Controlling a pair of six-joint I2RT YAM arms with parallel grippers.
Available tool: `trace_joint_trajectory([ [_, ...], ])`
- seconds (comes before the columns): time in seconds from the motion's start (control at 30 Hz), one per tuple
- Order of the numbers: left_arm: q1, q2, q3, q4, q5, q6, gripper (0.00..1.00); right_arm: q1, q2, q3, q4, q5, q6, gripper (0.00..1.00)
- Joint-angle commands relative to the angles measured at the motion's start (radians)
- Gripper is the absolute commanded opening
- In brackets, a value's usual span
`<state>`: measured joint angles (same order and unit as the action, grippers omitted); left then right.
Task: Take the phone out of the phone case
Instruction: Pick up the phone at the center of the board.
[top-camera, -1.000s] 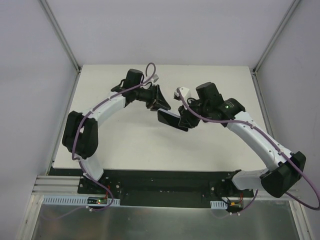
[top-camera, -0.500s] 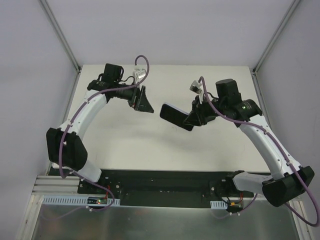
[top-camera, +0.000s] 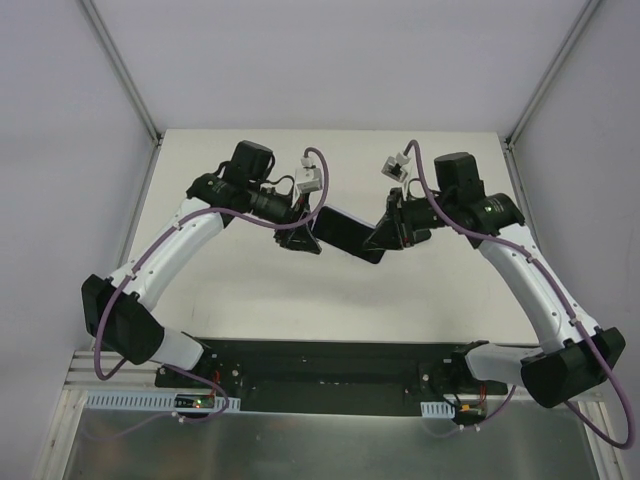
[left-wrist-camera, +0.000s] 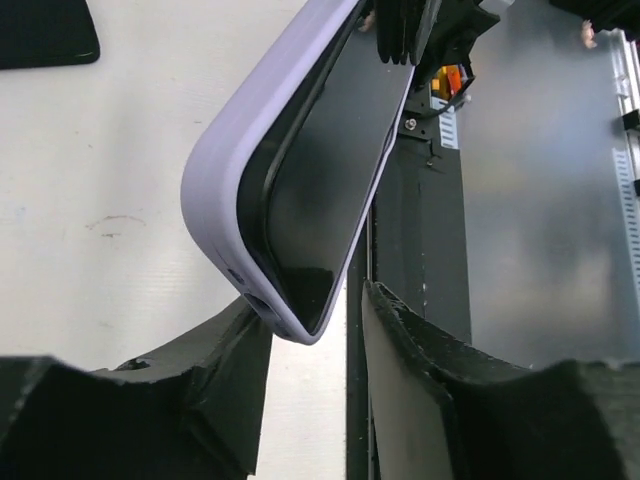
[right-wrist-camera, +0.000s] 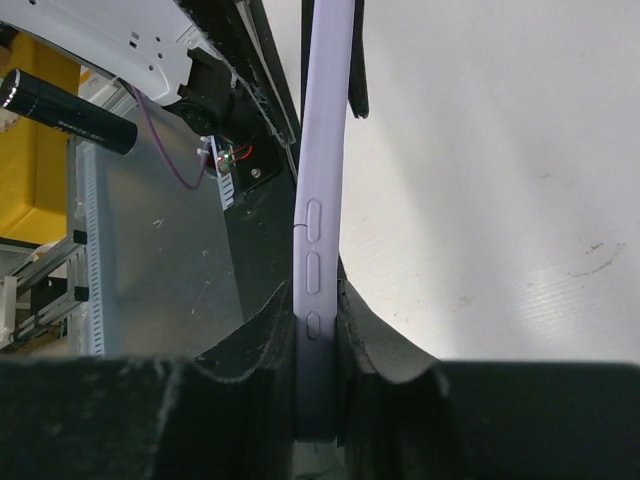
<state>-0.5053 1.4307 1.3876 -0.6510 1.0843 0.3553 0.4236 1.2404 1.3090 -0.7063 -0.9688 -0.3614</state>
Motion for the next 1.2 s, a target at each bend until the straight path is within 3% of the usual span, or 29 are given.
trace_joint_trajectory([
  [0.0, -0.021, -0.007, -0.004, -0.010, 0.017, 0.096, 0.36, -0.016, -0.004, 0.038, 0.082, -0.122, 0.035, 0.00],
  [0.1, -0.029, -0.009, -0.015, -0.010, 0.017, 0.129, 0.10, -0.017, 0.002, 0.029, 0.094, -0.137, 0.047, 0.00],
  [0.17, -0.032, -0.004, -0.012, -0.012, 0.020, 0.136, 0.00, -0.019, 0.008, 0.024, 0.100, -0.148, 0.056, 0.00],
  [0.4, -0.042, -0.016, -0.006, -0.012, 0.063, 0.206, 0.00, -0.029, 0.030, -0.013, 0.165, -0.202, 0.120, 0.00],
  [0.67, -0.075, -0.050, 0.054, -0.022, 0.068, 0.252, 0.00, -0.045, 0.063, -0.108, 0.364, -0.292, 0.292, 0.00],
  [1.17, -0.269, -0.101, 0.113, -0.133, -0.150, 0.344, 0.00, -0.048, 0.125, -0.154, 0.573, -0.373, 0.495, 0.00],
])
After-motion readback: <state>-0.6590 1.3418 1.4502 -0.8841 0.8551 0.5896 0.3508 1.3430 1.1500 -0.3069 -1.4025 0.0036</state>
